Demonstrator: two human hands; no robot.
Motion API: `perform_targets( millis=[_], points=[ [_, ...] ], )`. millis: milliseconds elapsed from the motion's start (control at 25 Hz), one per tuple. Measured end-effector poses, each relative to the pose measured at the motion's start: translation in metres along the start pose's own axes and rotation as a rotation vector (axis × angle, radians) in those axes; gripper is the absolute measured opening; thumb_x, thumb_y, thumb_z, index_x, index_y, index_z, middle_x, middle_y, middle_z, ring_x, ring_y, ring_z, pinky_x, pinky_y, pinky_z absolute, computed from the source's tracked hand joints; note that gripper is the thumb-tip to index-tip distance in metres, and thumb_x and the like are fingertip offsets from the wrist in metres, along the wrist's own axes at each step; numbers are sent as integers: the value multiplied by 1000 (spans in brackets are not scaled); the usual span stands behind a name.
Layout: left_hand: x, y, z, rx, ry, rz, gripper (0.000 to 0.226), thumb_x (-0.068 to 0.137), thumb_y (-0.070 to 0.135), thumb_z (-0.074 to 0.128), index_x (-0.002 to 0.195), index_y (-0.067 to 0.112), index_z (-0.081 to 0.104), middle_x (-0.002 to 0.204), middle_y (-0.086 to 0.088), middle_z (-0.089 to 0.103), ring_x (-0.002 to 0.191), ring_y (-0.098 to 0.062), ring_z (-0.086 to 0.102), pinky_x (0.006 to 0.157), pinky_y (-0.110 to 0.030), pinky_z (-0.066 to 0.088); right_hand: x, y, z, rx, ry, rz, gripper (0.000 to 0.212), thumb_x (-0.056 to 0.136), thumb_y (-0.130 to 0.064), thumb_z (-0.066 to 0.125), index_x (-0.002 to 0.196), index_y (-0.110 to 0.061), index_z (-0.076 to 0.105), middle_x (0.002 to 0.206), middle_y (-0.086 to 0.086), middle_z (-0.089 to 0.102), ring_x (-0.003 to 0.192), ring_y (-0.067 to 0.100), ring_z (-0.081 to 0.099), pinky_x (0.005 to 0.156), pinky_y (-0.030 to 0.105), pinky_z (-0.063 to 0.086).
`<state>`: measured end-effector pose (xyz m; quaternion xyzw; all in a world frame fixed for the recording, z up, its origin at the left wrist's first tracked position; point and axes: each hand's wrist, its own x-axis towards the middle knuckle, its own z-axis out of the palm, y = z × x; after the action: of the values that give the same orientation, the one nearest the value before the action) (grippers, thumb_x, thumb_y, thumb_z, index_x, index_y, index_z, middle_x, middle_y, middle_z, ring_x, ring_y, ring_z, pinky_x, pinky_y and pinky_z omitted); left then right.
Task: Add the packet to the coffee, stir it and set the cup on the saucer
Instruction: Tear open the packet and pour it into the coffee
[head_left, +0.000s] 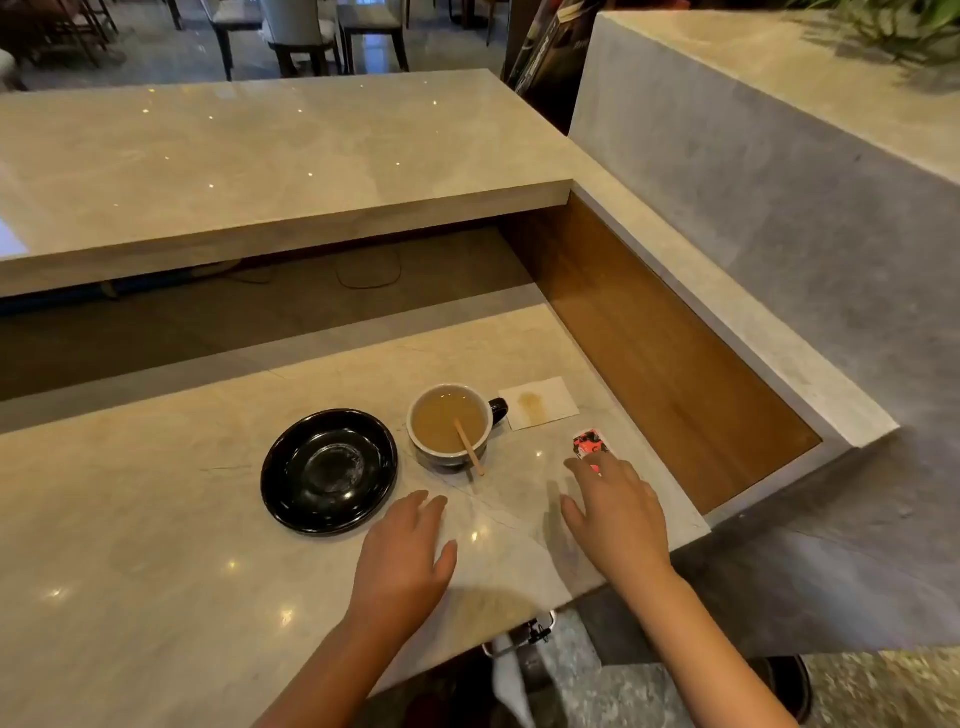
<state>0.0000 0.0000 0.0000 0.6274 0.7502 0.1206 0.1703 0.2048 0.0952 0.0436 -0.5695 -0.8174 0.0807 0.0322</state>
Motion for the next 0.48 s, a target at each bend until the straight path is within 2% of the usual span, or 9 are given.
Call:
perform_targets(
  millis=[120, 200, 280, 360, 480],
  points=[
    [3, -4, 17, 4, 18, 36, 53, 83, 21, 70, 129, 3, 51, 137, -24, 45, 124, -37, 43, 99, -48, 38, 19, 18, 15, 8, 44, 77, 39, 91, -26, 49, 129, -19, 44, 134, 6, 50, 116, 26, 47, 88, 39, 45],
    [3, -8, 29, 42, 39, 60, 52, 81, 22, 72, 126, 1, 55, 134, -27, 48, 123, -42, 43, 97, -56, 37, 32, 28, 24, -15, 19, 112, 35, 94, -26, 46, 128, -18, 45, 131, 5, 52, 111, 25, 49, 85, 37, 47],
    [3, -13, 34, 53, 59, 58, 50, 89, 37, 51, 129, 6, 53, 136, -24, 46, 127, -39, 40, 100, -56, 32, 41, 36, 34, -32, 12, 134, 32, 94, -26, 46, 126, -18, 47, 128, 5, 55, 109, 24, 50, 83, 37, 48],
    [3, -18, 36, 67, 74, 73, 59, 92, 47, 31, 134, 10, 49, 141, -20, 43, 131, -34, 35, 104, -52, 27, 46, 40, 39, -61, 3, 144, 28, 95, -26, 45, 120, -18, 52, 124, 5, 58, 105, 23, 52, 81, 37, 47],
    [4, -22, 40, 57, 74, 60, 60, 87, 47, 34, 136, 15, 46, 144, -16, 40, 135, -29, 29, 107, -49, 23, 50, 42, 41, -44, 6, 150, 25, 94, -23, 49, 116, -16, 56, 119, 7, 62, 101, 24, 55, 79, 38, 47]
  ],
)
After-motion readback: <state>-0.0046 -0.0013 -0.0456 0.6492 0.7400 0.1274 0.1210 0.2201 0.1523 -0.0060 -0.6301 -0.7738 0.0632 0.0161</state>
